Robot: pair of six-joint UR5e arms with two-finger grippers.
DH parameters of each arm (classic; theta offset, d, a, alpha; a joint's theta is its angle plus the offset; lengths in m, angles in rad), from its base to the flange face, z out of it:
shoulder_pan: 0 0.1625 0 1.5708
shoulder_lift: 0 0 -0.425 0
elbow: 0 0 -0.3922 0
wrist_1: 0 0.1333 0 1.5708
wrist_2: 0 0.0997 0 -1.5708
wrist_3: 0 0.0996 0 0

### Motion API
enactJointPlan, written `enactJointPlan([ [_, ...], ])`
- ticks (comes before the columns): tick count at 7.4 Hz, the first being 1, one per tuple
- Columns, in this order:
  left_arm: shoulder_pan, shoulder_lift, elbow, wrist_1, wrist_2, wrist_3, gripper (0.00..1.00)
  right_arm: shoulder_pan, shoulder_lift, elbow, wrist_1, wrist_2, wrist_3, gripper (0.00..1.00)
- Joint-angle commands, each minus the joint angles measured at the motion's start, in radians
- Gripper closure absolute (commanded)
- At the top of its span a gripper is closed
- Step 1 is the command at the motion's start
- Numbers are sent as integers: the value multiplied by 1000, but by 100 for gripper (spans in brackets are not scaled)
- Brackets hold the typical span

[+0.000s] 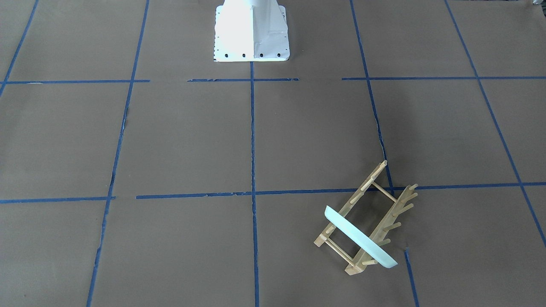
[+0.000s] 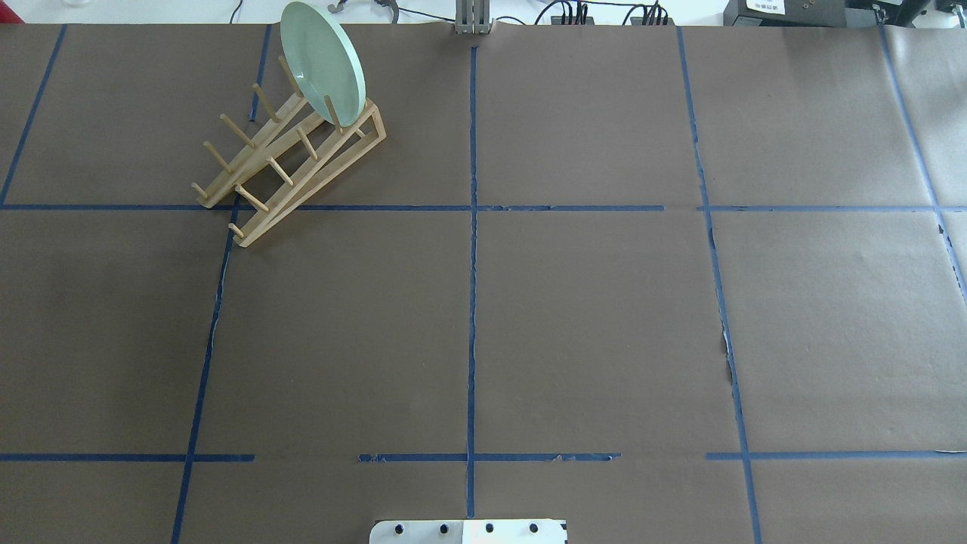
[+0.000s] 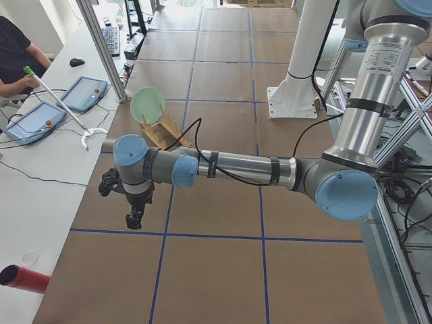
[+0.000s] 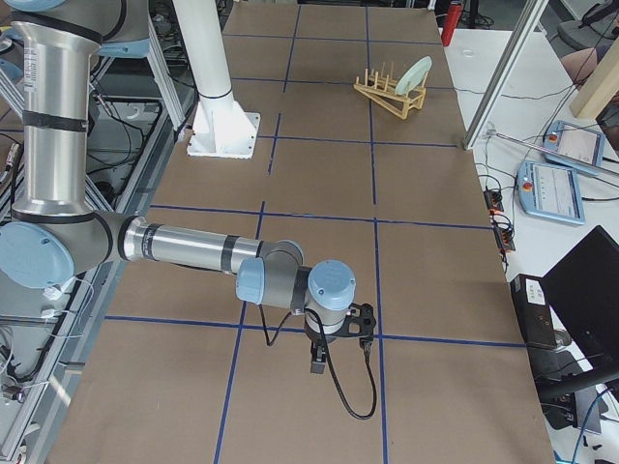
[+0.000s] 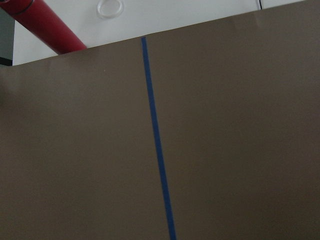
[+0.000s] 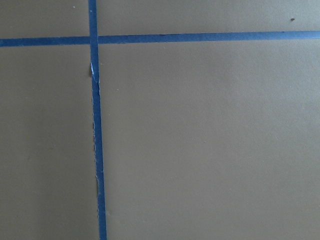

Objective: Place plate on rack

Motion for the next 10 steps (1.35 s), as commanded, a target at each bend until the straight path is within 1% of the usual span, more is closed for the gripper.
enactJointPlan([
  [1,-26,34,-26,190,-74,66,0,0,0,1,0,0,0,0],
  [2,-25,43,-88,247,-76,58,0,0,0,-1,0,0,0,0],
  [3,-24,95,-178,239,-81,61,0,0,0,-1,0,0,0,0],
  [4,-24,146,-216,192,-82,67,0,0,-1,-1,0,0,0,0],
  [5,-23,154,-207,108,-81,66,0,0,0,1,0,0,0,0],
  [6,-26,175,-210,63,-84,66,0,0,0,1,0,0,0,0],
  [7,-26,201,-213,52,-82,67,0,0,0,-1,0,0,0,0],
  [8,-55,226,-215,52,-119,64,0,0,0,-1,0,0,0,0],
  [9,-101,231,-206,54,-199,69,0,0,0,-1,0,0,0,0],
  [10,-109,249,-211,49,-200,69,0,0,0,1,0,0,0,0],
])
